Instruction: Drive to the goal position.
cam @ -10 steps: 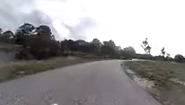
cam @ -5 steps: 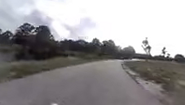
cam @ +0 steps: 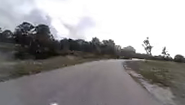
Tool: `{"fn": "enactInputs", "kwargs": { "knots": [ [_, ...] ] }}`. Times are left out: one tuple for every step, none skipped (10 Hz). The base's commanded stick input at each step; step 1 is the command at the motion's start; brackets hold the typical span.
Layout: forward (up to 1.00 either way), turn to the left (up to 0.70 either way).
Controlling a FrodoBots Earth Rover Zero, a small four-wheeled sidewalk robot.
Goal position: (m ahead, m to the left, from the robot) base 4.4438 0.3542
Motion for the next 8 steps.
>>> {"fn": "enactInputs", "kwargs": {
  "knots": [
    [0.85, 0.0],
    [0.85, 0.0],
    [0.85, 0.0],
    [0.85, 0.0],
    [0.85, 0.0],
    [0.85, 0.0],
    [0.85, 0.0],
    [0.85, 0.0]
  ]
}}
